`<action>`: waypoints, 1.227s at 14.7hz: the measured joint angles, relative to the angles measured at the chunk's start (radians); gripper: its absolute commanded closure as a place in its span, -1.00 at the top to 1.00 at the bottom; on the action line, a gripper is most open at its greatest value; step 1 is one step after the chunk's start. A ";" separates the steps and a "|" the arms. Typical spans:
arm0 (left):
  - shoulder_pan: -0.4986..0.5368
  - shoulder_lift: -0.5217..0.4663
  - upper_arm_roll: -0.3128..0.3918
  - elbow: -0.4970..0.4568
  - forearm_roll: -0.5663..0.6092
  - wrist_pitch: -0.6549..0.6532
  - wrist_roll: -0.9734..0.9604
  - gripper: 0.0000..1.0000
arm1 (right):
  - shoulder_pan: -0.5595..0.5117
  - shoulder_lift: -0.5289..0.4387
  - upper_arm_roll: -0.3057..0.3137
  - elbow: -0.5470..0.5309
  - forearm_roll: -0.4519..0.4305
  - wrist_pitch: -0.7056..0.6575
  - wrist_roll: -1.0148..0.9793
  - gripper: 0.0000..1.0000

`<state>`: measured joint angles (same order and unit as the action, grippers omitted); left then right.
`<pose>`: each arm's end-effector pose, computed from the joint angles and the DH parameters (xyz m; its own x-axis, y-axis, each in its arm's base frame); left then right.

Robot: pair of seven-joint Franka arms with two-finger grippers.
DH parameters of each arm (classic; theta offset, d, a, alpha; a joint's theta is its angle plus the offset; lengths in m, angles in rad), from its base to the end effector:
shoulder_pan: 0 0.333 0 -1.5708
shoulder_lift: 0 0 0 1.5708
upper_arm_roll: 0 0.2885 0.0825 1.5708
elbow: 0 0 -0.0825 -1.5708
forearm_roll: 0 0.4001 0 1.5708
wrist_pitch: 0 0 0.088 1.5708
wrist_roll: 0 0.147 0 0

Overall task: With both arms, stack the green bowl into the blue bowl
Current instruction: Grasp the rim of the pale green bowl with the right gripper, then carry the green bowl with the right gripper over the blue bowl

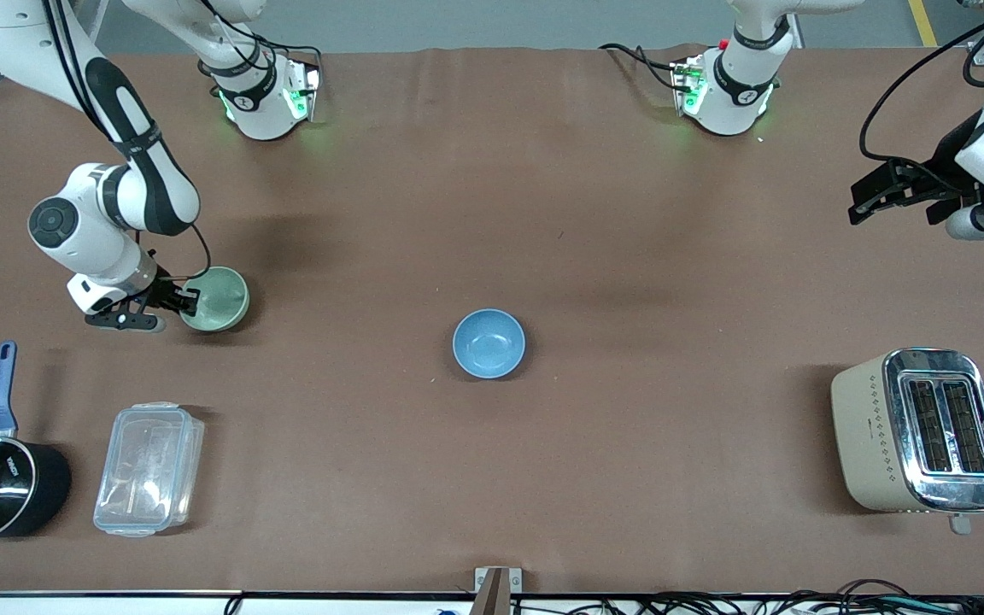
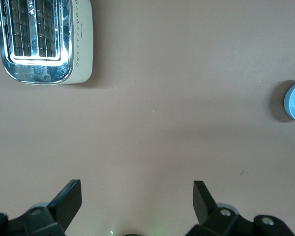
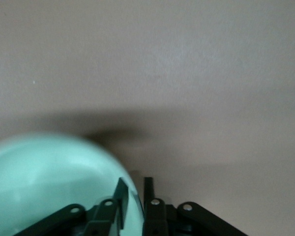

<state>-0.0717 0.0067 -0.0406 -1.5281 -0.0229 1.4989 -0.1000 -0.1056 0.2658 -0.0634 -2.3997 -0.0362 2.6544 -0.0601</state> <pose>0.5600 -0.0666 0.5678 0.9992 -0.0139 -0.0380 -0.0132 -0.9997 0.0195 0.4911 -0.0859 0.1242 0.9971 -0.0748 -0.0134 -0.0744 -0.9967 0.0325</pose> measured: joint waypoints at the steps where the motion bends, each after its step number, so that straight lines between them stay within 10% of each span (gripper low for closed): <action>1: 0.000 0.000 0.000 -0.001 0.000 0.000 0.000 1.00 | 0.000 -0.012 0.003 0.016 0.000 -0.044 0.000 -1.00; 6: -0.004 0.000 -0.002 -0.004 0.000 0.000 0.000 1.00 | 0.031 -0.082 0.021 0.207 0.064 -0.349 0.027 -1.00; 11: -0.009 0.005 -0.006 -0.008 0.000 0.000 0.000 1.00 | 0.297 -0.097 0.042 0.436 0.106 -0.493 0.416 -0.99; 18: -0.026 0.026 -0.028 -0.009 0.000 0.003 0.000 1.00 | 0.653 0.151 0.045 0.706 0.111 -0.481 0.955 -0.99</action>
<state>-0.0979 0.0329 -0.0681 -1.5374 -0.0229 1.5016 -0.0996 0.5477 0.4170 -0.0187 -1.6940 0.0747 2.1737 0.8946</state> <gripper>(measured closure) 0.000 0.947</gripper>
